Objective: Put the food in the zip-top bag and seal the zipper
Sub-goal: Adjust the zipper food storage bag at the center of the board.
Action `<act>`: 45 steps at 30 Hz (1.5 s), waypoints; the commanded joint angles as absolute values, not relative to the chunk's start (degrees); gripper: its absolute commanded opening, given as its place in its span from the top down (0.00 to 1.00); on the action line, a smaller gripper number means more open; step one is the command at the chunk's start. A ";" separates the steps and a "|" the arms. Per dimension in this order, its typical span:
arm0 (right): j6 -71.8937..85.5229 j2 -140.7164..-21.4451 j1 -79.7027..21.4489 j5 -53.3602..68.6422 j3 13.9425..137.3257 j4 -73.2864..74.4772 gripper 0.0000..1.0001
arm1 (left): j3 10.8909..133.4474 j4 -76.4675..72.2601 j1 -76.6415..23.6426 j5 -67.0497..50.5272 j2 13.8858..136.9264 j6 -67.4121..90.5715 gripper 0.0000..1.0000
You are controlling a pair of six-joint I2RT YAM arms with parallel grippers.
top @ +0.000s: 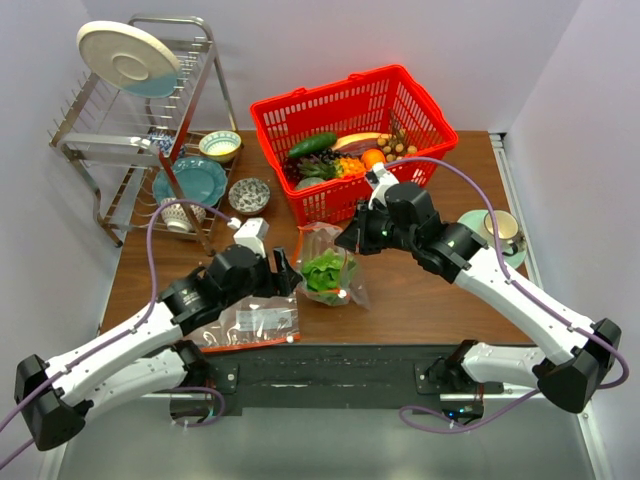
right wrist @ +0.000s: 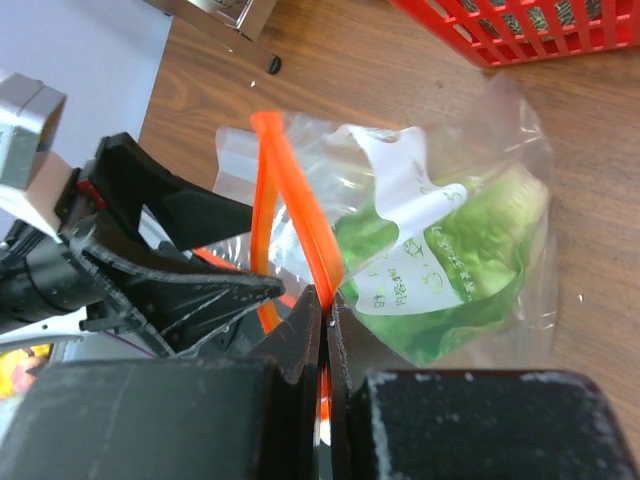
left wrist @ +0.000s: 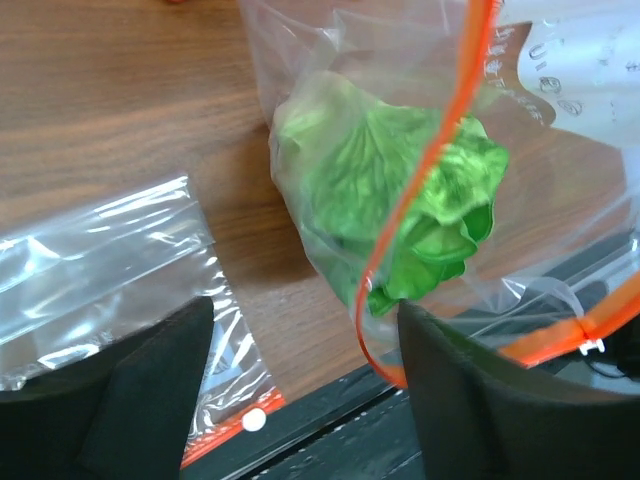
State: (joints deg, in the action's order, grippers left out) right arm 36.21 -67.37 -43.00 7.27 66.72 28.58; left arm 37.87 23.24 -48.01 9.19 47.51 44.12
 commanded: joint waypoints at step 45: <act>24.00 -84.19 -42.80 8.10 84.54 32.33 0.54 | 55.46 32.71 -43.15 13.37 55.63 25.40 1.00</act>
State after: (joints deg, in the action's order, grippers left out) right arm 28.88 -86.30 -43.00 14.44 76.88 30.04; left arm 57.12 39.88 -43.51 16.34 55.77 27.16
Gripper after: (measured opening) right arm 0.450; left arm 0.020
